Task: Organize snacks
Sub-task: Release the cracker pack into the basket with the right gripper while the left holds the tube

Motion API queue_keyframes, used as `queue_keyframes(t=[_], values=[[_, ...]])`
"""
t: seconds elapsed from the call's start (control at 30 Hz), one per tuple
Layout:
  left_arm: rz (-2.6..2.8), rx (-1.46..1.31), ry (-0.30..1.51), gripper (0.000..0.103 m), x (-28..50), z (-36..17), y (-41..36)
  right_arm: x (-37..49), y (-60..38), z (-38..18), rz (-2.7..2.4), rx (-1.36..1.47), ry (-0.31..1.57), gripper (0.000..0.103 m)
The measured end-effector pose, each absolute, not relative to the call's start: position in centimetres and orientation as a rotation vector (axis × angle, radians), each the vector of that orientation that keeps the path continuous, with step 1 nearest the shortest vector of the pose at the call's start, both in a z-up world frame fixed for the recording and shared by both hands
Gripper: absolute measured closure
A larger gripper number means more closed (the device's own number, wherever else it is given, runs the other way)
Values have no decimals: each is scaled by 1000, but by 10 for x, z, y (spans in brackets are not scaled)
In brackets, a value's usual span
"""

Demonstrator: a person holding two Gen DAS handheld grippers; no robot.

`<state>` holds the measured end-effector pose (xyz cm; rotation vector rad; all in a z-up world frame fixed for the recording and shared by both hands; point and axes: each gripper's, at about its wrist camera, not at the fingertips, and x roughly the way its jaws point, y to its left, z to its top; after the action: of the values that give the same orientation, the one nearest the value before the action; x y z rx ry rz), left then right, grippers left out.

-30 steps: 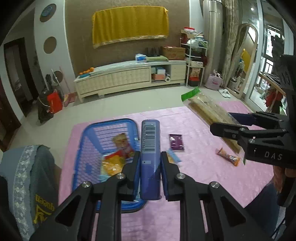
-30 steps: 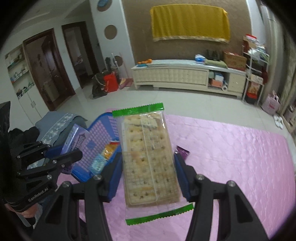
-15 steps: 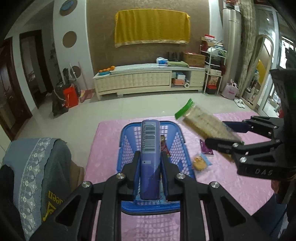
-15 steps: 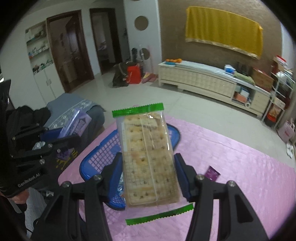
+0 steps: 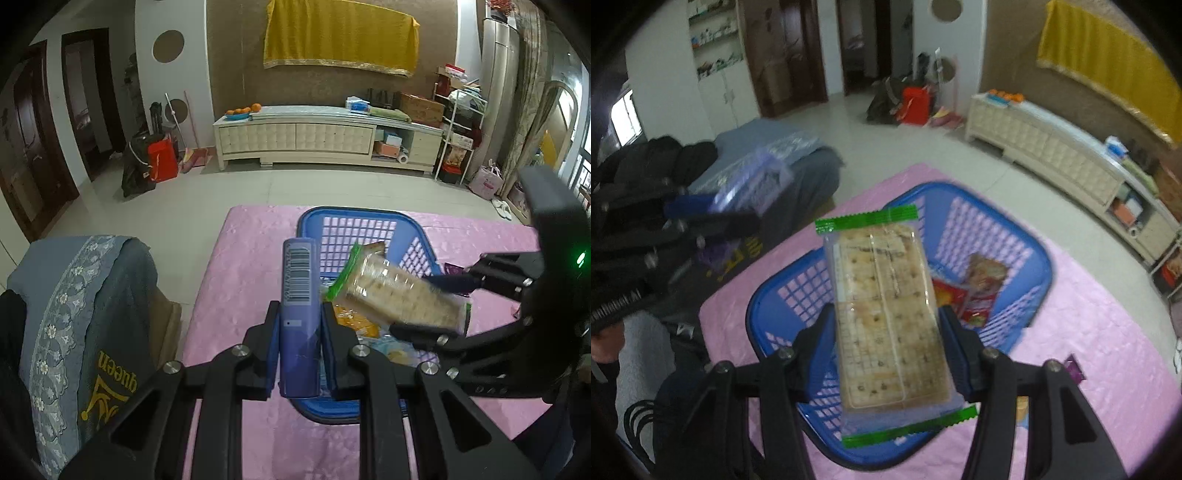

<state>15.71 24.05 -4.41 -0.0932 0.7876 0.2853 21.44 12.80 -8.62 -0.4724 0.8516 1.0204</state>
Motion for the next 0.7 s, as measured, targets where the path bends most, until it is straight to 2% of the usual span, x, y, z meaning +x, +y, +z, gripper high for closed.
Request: queue_keyframes(t=[0.3,0.4,0.43,0.47,0.53,0.7], values=[[300,-116,829,85,160,-65,253,206,154,-131,1223,-674,947,43],[294,-121,841,85,163,-72,253,209,153,-134,1253,-657,965,43],[293,-124,847,85,164,-74,253,210,151,-133,1265,-640,979,37],[294,-123,854,85,165,-75,251,212,150,-133,1273,-625,986,27],[290,-121,859,85,166,-76,246,210,148,-129,1253,-623,957,21],[268,-98,856,85,163,-71,238,210,134,-112,1216,-603,927,21]])
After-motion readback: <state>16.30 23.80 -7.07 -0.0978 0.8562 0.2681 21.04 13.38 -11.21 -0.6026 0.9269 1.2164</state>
